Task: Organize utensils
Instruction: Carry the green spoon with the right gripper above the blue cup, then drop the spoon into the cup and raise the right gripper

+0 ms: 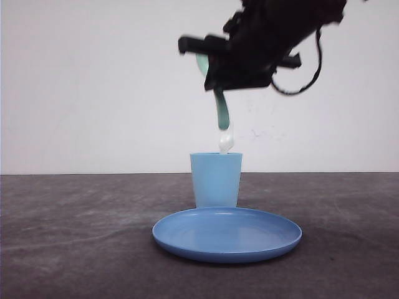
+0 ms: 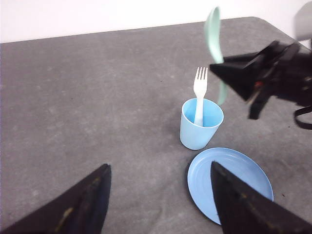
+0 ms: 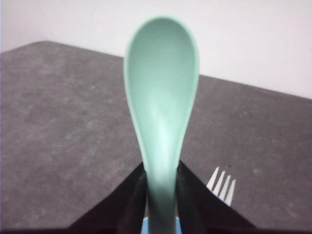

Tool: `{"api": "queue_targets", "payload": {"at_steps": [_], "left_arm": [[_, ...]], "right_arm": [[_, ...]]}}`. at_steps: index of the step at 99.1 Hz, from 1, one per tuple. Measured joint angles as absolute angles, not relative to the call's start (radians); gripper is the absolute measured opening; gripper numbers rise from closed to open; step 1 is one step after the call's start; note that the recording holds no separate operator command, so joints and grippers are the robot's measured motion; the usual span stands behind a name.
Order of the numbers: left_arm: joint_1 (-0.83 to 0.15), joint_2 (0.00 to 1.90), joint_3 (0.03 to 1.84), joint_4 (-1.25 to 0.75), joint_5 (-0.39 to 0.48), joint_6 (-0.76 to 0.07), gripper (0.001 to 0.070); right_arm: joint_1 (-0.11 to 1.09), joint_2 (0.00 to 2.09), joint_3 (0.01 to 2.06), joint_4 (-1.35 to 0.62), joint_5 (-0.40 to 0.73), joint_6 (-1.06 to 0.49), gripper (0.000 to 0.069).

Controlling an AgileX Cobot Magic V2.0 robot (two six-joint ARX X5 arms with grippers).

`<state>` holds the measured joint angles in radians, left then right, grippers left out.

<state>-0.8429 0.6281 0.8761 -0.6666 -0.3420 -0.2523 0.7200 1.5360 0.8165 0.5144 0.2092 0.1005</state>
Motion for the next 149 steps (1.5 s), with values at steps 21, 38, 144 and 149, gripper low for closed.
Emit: {"api": "queue_targets", "payload": {"at_steps": [21, 38, 144, 149], "left_arm": [[-0.843, 0.628, 0.876, -0.680, -0.342, -0.253, 0.0392], [-0.843, 0.628, 0.876, -0.695, -0.342, -0.256, 0.0392], [-0.843, 0.628, 0.876, -0.709, -0.341, -0.257, 0.0392], [-0.843, 0.628, 0.876, -0.709, -0.341, -0.257, 0.0392]], "right_arm": [[0.720, 1.615, 0.817, 0.581, 0.210, 0.101, 0.0092], [0.720, 1.670, 0.817, 0.597, 0.210, 0.101, 0.0092], [0.743, 1.501, 0.817, 0.481, 0.209, 0.091, 0.0331], [0.745, 1.448, 0.817, 0.441, 0.210, 0.079, 0.0331]]}}
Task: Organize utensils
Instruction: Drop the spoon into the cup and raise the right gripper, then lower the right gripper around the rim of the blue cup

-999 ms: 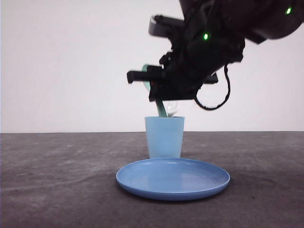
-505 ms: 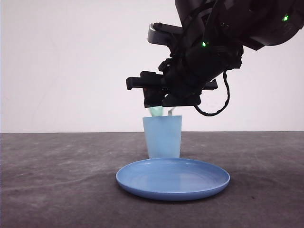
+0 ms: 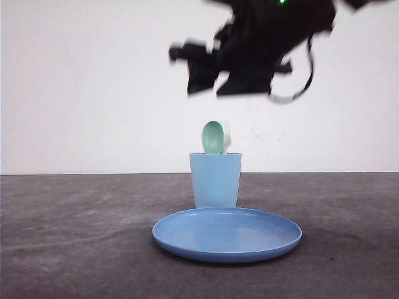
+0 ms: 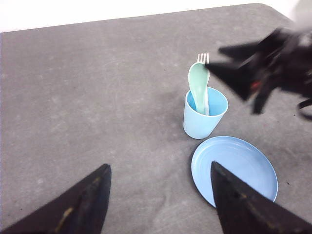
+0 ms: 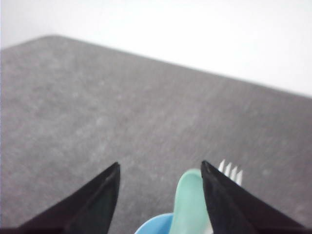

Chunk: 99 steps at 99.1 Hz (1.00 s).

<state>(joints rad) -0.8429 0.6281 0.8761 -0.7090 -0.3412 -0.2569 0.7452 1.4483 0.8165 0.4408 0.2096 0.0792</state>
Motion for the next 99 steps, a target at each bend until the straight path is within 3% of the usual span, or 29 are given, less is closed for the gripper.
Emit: {"api": "queue_targets", "payload": {"at_steps": [16, 32, 47, 55, 99], "left_arm": [[-0.843, 0.628, 0.876, -0.704, -0.341, -0.258, 0.0392], [-0.843, 0.628, 0.876, -0.699, -0.341, -0.264, 0.0392], [-0.843, 0.628, 0.876, -0.699, -0.341, -0.267, 0.0392], [-0.843, 0.628, 0.876, -0.699, -0.341, -0.267, 0.0392], [-0.843, 0.628, 0.876, -0.699, -0.341, -0.267, 0.0392]], "right_arm": [[0.746, 1.254, 0.817, 0.272, 0.210, 0.055, 0.0348], [0.746, 1.080, 0.817, 0.126, 0.210, 0.052, 0.0512], [0.746, 1.004, 0.817, -0.003, 0.210, 0.051, 0.0574], [0.746, 0.995, 0.817, -0.063, 0.209, 0.053, 0.0685], [0.785, 0.997, 0.813, -0.160, 0.210, 0.067, 0.0682]]}}
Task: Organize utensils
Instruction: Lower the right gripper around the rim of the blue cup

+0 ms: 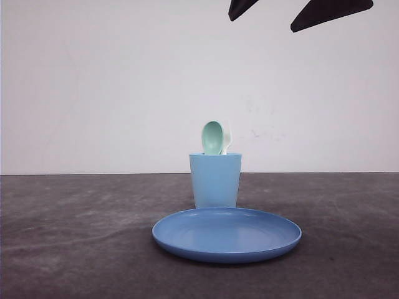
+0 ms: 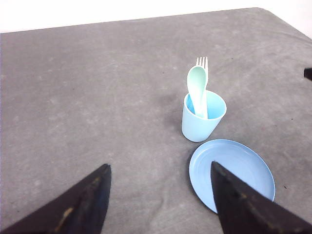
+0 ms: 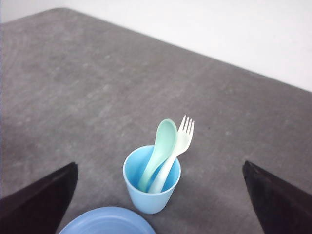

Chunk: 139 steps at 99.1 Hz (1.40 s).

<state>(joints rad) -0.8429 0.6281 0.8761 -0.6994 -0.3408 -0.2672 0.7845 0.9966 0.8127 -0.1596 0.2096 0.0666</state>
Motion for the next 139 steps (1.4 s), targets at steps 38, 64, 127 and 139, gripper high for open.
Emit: {"api": "queue_targets", "payload": {"at_steps": [38, 64, 127, 139], "left_arm": [[-0.843, 0.628, 0.876, -0.699, -0.341, -0.267, 0.0392], [-0.843, 0.628, 0.876, -0.699, -0.341, -0.267, 0.0392], [-0.843, 0.628, 0.876, -0.700, -0.341, -0.267, 0.0392], [-0.843, 0.628, 0.876, -0.699, -0.341, -0.267, 0.0392]], "right_arm": [[0.821, 1.048, 0.490, 0.195, 0.209, 0.171, 0.0682], [0.825, 1.266, 0.467, 0.389, 0.163, 0.203, 0.0682], [0.781, 1.581, 0.524, 0.674, 0.157, 0.293, 0.0682], [0.757, 1.590, 0.556, 0.679, 0.145, 0.293, 0.0682]]}}
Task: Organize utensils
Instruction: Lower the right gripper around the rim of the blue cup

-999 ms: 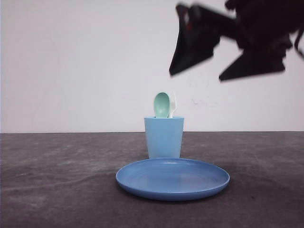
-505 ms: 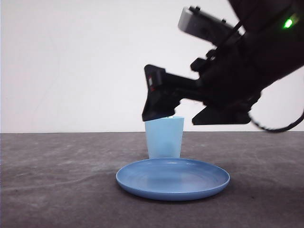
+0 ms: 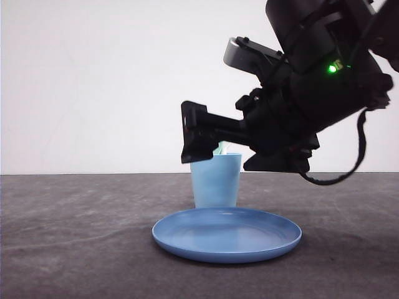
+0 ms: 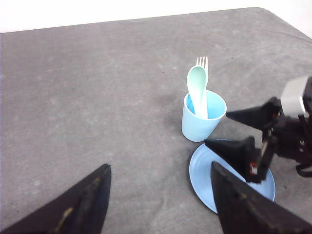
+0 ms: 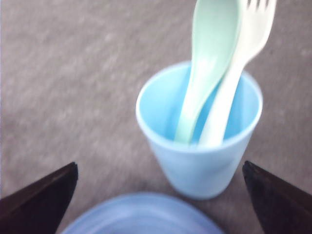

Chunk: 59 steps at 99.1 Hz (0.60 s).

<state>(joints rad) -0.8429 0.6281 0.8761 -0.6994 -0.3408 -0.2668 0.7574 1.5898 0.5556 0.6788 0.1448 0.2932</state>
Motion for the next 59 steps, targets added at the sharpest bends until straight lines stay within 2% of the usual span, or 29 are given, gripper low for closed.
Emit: {"api": "queue_targets", "payload": {"at_steps": [12, 59], "left_arm": [[-0.843, 0.628, 0.876, -0.698, -0.341, -0.267, 0.0392], [-0.843, 0.628, 0.876, -0.691, -0.341, -0.264, 0.0392]], "right_arm": [[0.738, 1.623, 0.582, 0.675, 0.104, 0.294, 0.0682], [0.725, 1.710, 0.645, 0.662, 0.105, 0.293, 0.0682]]}}
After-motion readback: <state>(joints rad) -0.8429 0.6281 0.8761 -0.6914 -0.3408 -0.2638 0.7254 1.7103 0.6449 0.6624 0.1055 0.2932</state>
